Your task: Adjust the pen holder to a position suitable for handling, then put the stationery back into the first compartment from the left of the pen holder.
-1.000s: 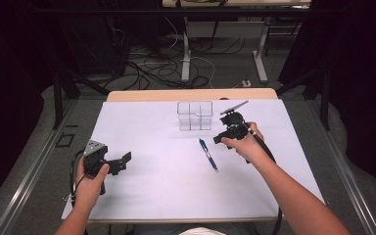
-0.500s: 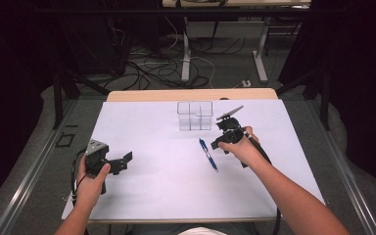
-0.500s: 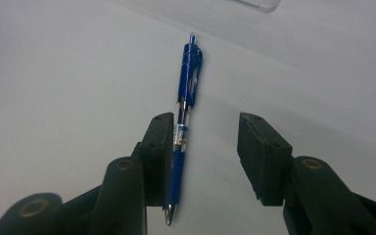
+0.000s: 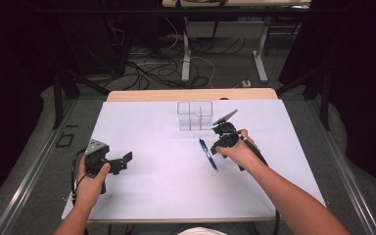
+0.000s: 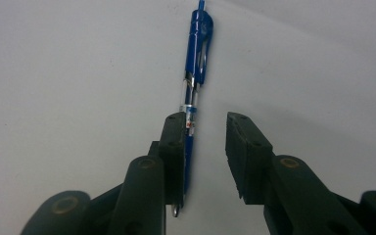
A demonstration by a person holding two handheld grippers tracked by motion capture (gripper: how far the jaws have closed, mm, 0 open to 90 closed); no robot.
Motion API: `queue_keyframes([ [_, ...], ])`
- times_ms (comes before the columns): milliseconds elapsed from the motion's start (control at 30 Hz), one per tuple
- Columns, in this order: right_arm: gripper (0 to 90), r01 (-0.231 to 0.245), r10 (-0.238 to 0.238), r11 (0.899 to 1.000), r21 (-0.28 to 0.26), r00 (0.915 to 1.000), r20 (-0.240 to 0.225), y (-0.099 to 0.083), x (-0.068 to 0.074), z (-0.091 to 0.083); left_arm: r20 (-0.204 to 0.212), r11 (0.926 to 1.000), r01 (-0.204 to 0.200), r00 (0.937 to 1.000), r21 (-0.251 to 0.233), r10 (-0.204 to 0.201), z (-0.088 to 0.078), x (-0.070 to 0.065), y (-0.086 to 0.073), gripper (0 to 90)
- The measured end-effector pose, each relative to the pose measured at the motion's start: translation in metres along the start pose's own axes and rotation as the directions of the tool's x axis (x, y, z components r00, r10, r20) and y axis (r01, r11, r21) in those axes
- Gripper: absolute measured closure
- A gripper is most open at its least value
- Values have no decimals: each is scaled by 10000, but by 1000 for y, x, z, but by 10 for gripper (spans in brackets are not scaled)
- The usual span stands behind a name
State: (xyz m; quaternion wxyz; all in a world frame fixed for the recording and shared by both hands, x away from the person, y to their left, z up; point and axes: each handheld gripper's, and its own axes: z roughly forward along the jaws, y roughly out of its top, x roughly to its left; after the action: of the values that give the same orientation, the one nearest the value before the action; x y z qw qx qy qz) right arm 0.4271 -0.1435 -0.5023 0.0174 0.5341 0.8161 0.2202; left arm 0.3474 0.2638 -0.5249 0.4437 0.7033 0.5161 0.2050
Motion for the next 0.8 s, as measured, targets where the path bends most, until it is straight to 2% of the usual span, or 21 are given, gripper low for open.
queue_keyframes([
  [33, 711, 3, -16, 9982, 601, 9998, 214, 2, 1, -2, 6, 10000, 32, 10000, 8, -32, 0, 0, 0, 1],
  [100, 714, -110, 100, 9984, -548, 9998, -197, -2, 1, 8, 5, 10000, 72, 10000, 31, -73, 0, 1, 0, 1],
  [133, 714, -134, 129, 9996, -252, 9998, -181, -1, 2, 7, 10, 10000, 59, 10000, 19, -59, 0, 1, 0, 2],
  [167, 713, -82, 80, 9992, 390, 10000, 58, 0, 2, 4, 11, 10000, 28, 10000, 30, -28, 0, 0, 0, 1],
  [200, 713, -134, 133, 9999, -77, 9998, -139, -1, 2, 9, 7, 10000, 18, 10000, 35, -18, 0, 0, 0, 2],
  [233, 713, -33, 32, 10000, -26, 9999, -139, -1, 2, 10, 17, 10000, 29, 10000, 14, -29, 0, 0, 0, 1],
  [300, 714, -115, 111, 9975, 703, 9999, 63, 0, 3, 10, -4, 10000, 25, 10000, 48, -25, -1, 0, 0, 1],
  [333, 717, -62, 52, 9960, 892, 9999, 113, 0, 3, 10, -3, 10000, 30, 10000, 33, -30, -1, 0, 0, 1],
  [433, 717, -149, 154, 9962, 861, 9999, -51, -3, 4, 16, 10, 10000, 8, 10000, 5, -8, -1, 0, 0, 1],
  [500, 714, -173, 184, 9989, 426, 9995, -253, -6, 4, 21, -7, 10000, 27, 10000, 2, -27, -1, 0, 0, 1],
  [533, 713, -159, 173, 9982, 577, 9996, -237, -6, 4, 21, -17, 10000, 45, 10000, 26, -45, -1, 0, -1, 2],
  [567, 712, -130, 135, 9925, 1213, 9999, -36, -4, 4, 19, -31, 10000, 35, 10000, 46, -34, -1, 0, -1, 1],
  [600, 712, -107, 108, 9905, 1372, 9999, -2, -3, 4, 19, -7, 10000, 7, 10000, 61, -7, 0, 1, -1, 1],
  [667, 710, -205, 221, 9946, 1016, 9996, -153, -5, 4, 23, -32, 10000, 0, 10000, 88, 0, 0, 1, -1, 2],
  [800, 711, -280, 305, 9934, 1117, 9993, -210, -7, 4, 27, -47, 10000, 22, 10000, 35, -22, -1, 0, -1, 2],
])
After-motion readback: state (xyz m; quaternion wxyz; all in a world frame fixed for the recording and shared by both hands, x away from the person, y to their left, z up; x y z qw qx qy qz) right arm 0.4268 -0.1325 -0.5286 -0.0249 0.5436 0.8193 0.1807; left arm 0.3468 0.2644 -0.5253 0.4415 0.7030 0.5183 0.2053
